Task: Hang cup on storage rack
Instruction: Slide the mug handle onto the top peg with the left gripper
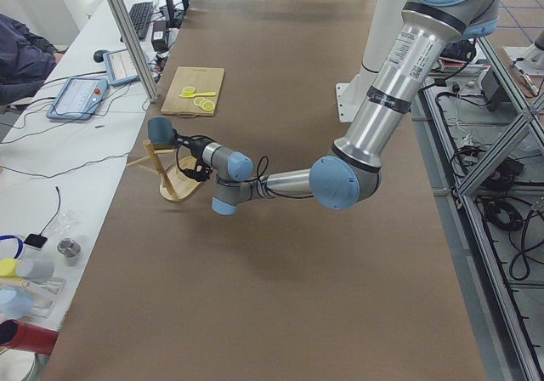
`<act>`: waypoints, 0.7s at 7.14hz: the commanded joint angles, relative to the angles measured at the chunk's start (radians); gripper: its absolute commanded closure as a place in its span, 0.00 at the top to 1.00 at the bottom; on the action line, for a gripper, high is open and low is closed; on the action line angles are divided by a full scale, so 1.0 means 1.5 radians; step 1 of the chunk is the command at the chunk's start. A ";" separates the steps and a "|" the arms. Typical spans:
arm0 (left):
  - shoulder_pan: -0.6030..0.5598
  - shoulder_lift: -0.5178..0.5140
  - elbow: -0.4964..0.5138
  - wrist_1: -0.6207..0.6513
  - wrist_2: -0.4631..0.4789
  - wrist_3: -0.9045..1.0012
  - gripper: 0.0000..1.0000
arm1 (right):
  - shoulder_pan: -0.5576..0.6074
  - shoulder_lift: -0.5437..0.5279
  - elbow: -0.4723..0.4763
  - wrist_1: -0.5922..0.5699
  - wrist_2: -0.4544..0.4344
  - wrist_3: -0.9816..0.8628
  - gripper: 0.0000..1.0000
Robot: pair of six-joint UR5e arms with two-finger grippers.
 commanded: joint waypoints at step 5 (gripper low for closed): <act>0.003 0.000 0.006 0.000 0.004 0.002 0.98 | -0.001 -0.002 -0.001 0.003 -0.001 0.000 1.00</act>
